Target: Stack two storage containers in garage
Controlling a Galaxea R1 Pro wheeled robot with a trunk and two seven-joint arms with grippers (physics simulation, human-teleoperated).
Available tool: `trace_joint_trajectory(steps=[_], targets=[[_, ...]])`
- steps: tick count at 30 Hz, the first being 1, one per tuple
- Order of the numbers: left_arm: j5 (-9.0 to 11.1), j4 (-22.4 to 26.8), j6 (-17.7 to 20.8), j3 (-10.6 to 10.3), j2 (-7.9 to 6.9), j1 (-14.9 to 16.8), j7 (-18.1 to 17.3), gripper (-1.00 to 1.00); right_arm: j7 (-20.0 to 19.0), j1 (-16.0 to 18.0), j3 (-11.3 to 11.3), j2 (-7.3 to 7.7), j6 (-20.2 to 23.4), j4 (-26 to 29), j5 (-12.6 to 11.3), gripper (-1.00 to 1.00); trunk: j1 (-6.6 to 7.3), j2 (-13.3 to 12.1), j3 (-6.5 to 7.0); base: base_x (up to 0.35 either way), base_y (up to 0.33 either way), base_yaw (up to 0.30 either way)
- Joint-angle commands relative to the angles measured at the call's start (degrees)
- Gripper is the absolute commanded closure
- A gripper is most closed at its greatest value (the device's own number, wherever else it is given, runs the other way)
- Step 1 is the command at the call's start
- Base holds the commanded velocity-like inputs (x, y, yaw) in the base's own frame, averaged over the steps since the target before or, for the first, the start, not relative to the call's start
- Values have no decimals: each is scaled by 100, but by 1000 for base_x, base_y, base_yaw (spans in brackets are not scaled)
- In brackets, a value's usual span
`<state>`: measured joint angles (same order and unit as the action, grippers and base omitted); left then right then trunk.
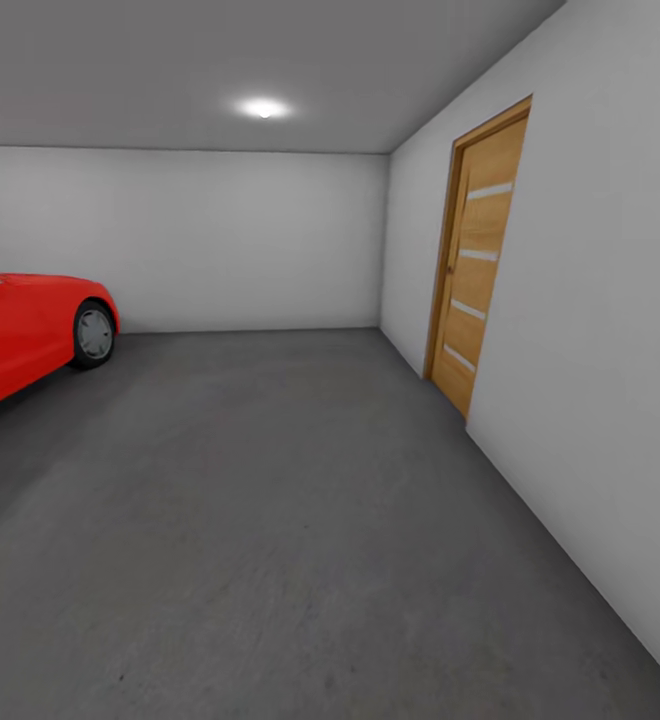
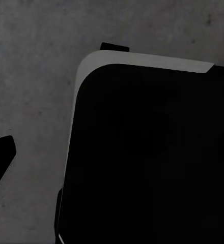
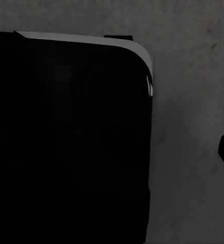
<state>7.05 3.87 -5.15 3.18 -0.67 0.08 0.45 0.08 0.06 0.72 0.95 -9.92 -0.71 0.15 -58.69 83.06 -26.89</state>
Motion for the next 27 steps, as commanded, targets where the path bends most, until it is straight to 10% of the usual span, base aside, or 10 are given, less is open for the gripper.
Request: trace_joint_trajectory(steps=[1, 27], targets=[[25, 2, -13, 26, 1, 1, -1, -100, 1, 2, 7, 1, -28, -8, 2, -100, -3, 2, -4, 323, 0, 0], [25, 0, -13, 27, 5, 1, -1, -100, 1, 2, 7, 2, -19, 1, 2, -100, -3, 2, -4, 324, 0, 0]])
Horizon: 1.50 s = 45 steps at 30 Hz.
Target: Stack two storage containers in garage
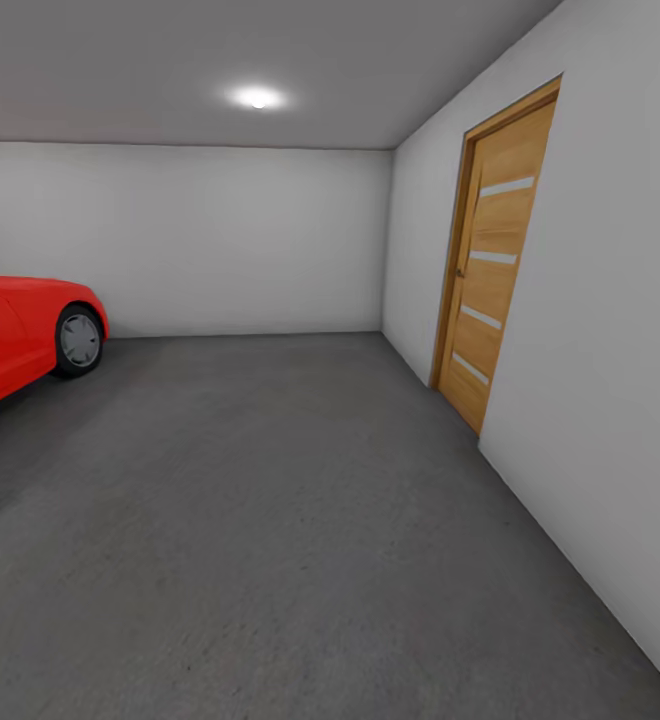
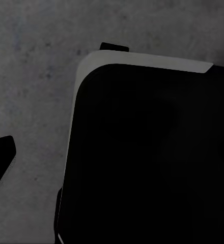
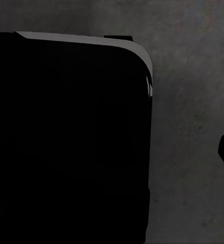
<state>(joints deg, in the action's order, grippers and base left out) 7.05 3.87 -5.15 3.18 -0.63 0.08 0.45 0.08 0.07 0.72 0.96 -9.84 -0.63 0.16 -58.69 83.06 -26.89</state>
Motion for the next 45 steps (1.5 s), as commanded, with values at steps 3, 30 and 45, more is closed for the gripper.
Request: trace_joint_trajectory(steps=[3, 30, 45], targets=[[25, 0, -13, 29, 1, 1, -1, -100, 1, 2, 8, 1, -26, -7, 2, -100, -3, 2, -4, 324, 0, 0], [25, 2, -13, 28, -7, 1, -1, -100, -9, 2, 11, -2, -11, -7, 2, -100, -3, 2, -4, 324, 0, 0], [25, 0, -13, 26, -7, 1, -1, -100, 1, 2, 7, 3, -37, -7, 2, -100, -3, 2, -4, 324, 0, 0]])
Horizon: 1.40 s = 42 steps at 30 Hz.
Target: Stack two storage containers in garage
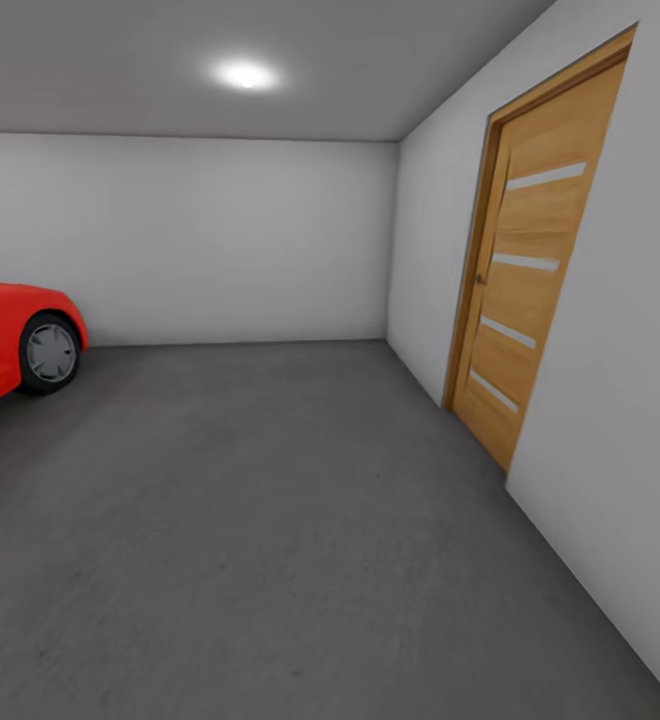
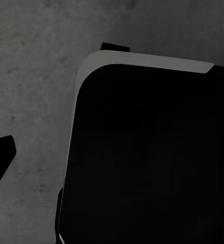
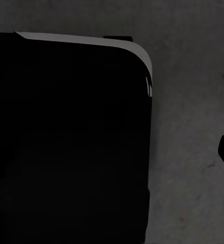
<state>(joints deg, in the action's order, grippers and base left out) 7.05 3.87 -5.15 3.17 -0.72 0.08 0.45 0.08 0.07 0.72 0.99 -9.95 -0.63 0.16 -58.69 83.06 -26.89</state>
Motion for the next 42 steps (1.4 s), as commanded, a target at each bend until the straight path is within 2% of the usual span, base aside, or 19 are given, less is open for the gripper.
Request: trace_joint_trajectory(steps=[1, 42], targets=[[25, 0, -13, 27, 1, 1, -1, -100, 1, 2, 7, 2, -28, -7, 2, -100, -3, 2, -4, 324, 0, 0], [25, 0, -13, 29, 4, 1, -1, -100, 1, 2, 7, 7, -16, -7, 2, -100, -3, 2, -4, 324, 0, 0]])
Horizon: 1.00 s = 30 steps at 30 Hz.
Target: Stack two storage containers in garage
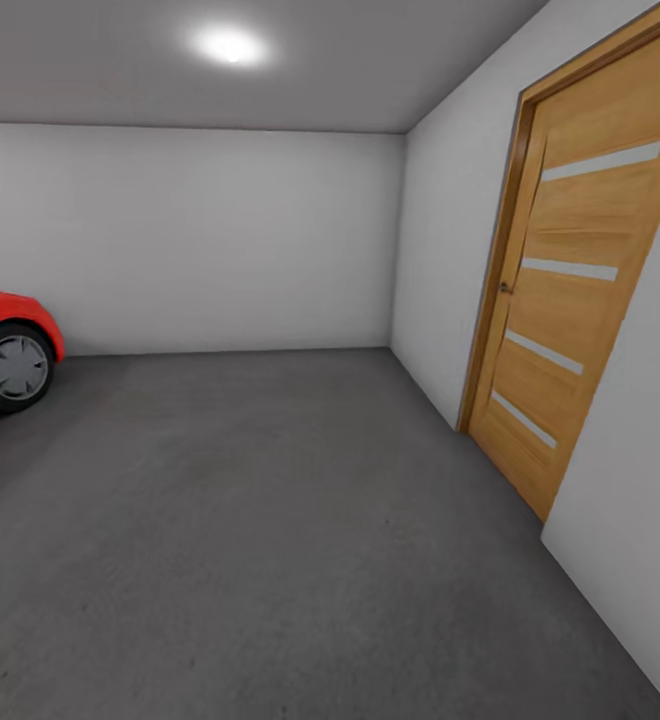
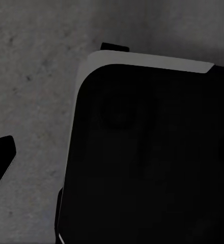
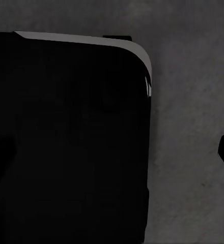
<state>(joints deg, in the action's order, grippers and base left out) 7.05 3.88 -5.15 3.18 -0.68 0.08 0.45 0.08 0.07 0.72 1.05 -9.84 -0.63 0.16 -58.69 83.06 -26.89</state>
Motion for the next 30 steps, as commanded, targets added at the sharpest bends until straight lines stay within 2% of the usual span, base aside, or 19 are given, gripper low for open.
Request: trace_joint_trajectory(steps=[1, 30], targets=[[25, 0, -13, 29, 1, 1, -1, -100, 1, 2, 7, 1, -27, -7, 2, -100, -3, 2, -4, 324, 0, 0], [25, -1, -13, 25, -2, 1, -1, -100, 1, 2, 0, -31, -60, -7, 8, -100, -3, 2, -4, 324, 0, -6]])
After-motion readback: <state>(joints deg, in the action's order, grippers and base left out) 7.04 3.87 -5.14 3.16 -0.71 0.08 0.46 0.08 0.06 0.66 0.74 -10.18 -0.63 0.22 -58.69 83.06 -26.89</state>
